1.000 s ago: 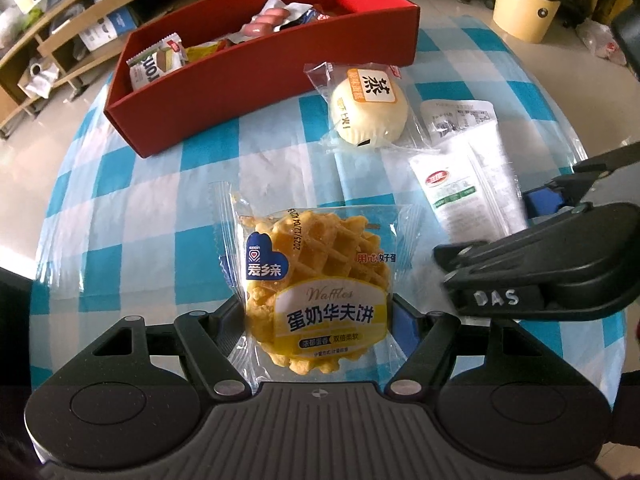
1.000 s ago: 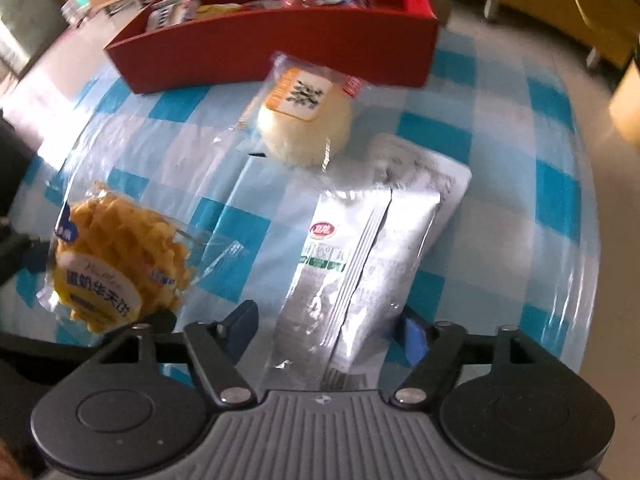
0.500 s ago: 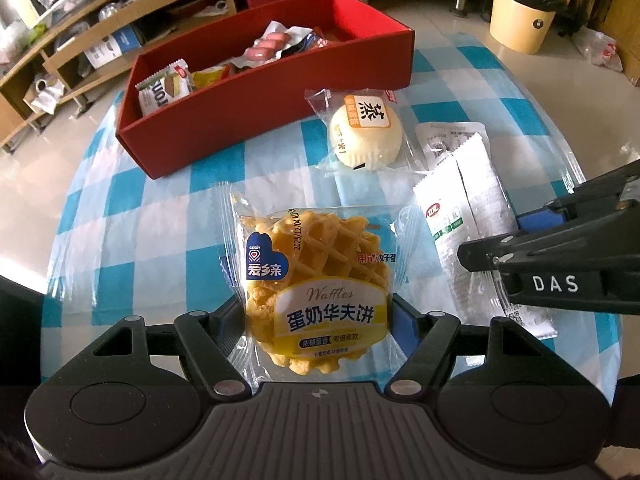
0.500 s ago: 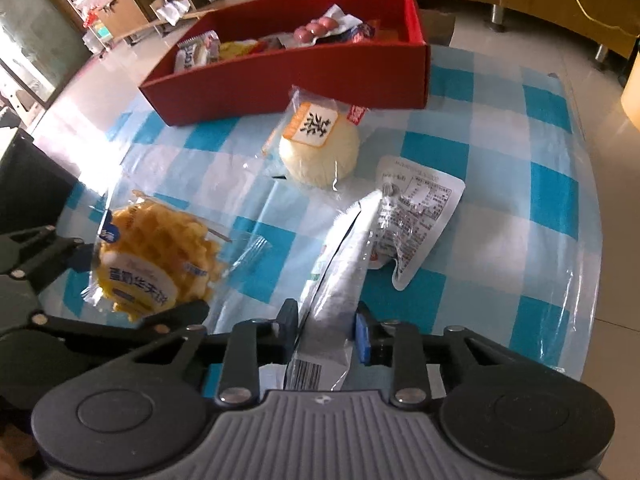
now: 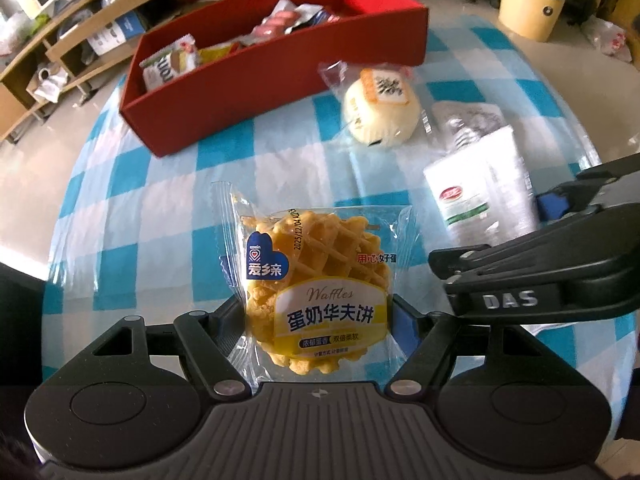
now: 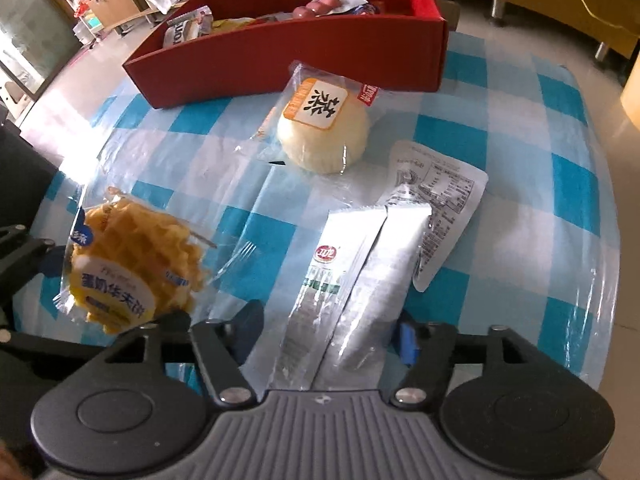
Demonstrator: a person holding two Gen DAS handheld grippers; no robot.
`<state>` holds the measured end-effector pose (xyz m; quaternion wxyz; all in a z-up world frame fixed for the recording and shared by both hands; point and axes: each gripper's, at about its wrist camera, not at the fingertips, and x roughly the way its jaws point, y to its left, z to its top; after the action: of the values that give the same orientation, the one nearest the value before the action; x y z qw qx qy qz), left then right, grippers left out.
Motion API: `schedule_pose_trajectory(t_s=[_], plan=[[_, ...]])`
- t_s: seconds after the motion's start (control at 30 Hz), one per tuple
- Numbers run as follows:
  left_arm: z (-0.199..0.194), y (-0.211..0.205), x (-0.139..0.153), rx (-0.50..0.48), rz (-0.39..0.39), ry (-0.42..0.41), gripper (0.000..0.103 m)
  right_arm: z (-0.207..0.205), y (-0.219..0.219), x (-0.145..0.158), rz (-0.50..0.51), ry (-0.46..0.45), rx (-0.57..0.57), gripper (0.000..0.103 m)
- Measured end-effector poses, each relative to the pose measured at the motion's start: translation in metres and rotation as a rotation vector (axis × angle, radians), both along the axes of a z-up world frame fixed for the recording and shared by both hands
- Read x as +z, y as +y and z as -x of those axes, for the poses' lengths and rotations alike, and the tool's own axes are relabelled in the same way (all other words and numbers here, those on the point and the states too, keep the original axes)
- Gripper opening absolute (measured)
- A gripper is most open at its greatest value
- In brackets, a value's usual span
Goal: Organize snacks
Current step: 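Lift and carry the waffle pack and white pouch over the red box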
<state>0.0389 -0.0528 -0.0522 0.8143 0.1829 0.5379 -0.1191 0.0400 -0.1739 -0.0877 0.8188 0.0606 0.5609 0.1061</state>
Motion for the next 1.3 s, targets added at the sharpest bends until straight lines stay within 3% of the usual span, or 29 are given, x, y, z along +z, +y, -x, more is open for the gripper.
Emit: schedule_pose_trajectory(t_s=[0.03,0.07,0.1,0.23,0.3,0.37,0.47,0.53,0.97,1.3], plan=[[-0.001,0.003,-0.001,0.007,-0.004,0.002,0.079,0.0,-0.002,-0.001,-0.024,0.002,-0.001,0.078],[-0.002,0.005,-0.002,0.012,0.002,0.009,0.079,-0.002,-0.005,-0.003,-0.071,0.007,-0.005,0.098],[-0.003,0.007,-0.002,0.018,0.008,0.015,0.079,-0.003,-0.007,-0.007,-0.112,0.024,-0.017,0.102],[-0.001,0.013,-0.006,0.019,-0.003,0.023,0.079,-0.002,-0.005,-0.006,-0.096,0.026,0.025,0.102],[0.001,0.014,-0.01,0.014,-0.015,0.027,0.079,0.003,0.002,-0.003,-0.016,0.01,0.048,0.092],[0.002,0.016,-0.009,0.013,-0.011,0.024,0.079,0.012,0.007,0.0,0.079,-0.026,0.057,0.063],[0.002,0.019,-0.008,0.021,-0.011,0.022,0.079,0.022,0.004,0.004,0.09,-0.032,0.054,0.048],[0.003,0.021,-0.005,0.022,0.007,0.021,0.079,0.026,-0.002,0.006,0.055,-0.025,0.034,0.043],[0.0,0.022,0.022,0.042,0.064,-0.043,0.079,0.029,-0.004,0.045,-0.088,-0.142,-0.005,0.04],[-0.011,0.014,0.037,0.042,0.088,-0.081,0.078,0.018,-0.006,0.06,-0.128,-0.179,-0.005,0.04]])
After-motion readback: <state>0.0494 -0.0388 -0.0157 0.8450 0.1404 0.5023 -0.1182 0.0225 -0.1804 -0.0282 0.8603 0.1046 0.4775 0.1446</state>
